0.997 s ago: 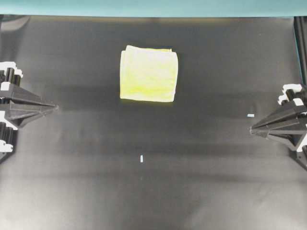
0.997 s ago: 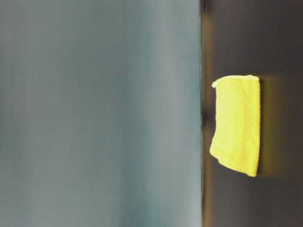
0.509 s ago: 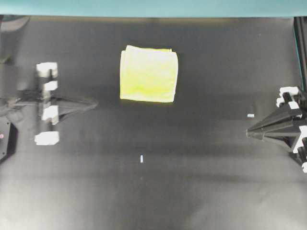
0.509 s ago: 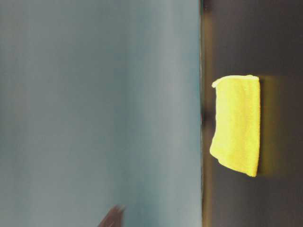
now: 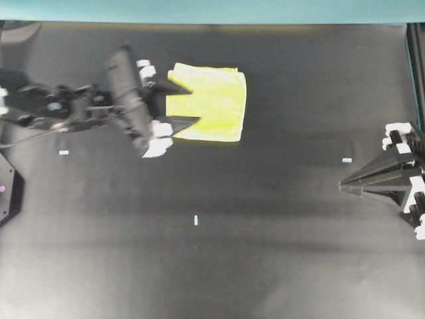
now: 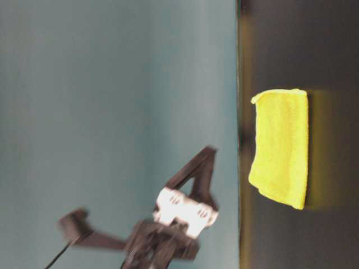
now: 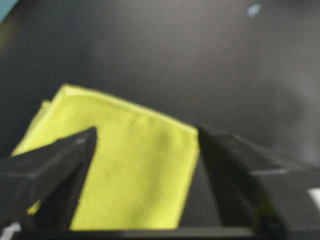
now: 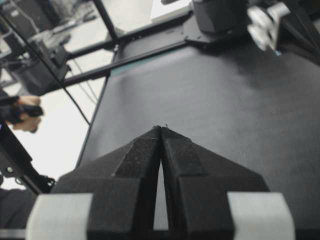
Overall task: Push a yellow cloth with the left arm to wipe the desk.
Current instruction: 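Move the left gripper forward to the yellow cloth's left edge, then close the left gripper on the yellow cloth's near edge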
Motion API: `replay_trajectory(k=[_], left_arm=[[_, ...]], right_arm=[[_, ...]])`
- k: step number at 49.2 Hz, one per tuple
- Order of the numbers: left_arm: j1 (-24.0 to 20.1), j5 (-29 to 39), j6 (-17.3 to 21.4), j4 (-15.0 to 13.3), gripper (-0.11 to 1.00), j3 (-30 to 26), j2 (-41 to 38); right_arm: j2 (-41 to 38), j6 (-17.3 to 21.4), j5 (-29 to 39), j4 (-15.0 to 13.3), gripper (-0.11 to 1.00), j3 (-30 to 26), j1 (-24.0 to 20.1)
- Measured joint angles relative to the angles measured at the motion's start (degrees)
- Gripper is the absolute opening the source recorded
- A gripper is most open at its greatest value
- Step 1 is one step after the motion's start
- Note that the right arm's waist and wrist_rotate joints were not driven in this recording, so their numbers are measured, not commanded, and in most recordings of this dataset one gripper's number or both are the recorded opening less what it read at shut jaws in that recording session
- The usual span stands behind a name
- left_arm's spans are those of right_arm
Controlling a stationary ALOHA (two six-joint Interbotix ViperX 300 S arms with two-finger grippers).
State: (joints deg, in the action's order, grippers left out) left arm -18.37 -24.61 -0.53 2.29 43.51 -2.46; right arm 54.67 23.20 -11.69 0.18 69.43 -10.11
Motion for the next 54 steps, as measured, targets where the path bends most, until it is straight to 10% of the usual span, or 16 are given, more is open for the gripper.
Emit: replay_trajectory(k=[29, 54], left_arm=[[-3.96, 3.43, -0.09, 0.00, 0.85, -7.21, -16.96], [0.35, 1.76, -0.18, 0.00, 0.85, 1.58, -12.74]], right_arm=[[0.00, 0.00, 0.44, 0.00, -0.01, 1.23, -0.09], [0.09, -0.09, 0.44, 0.00, -0.01, 1.49, -0.09]])
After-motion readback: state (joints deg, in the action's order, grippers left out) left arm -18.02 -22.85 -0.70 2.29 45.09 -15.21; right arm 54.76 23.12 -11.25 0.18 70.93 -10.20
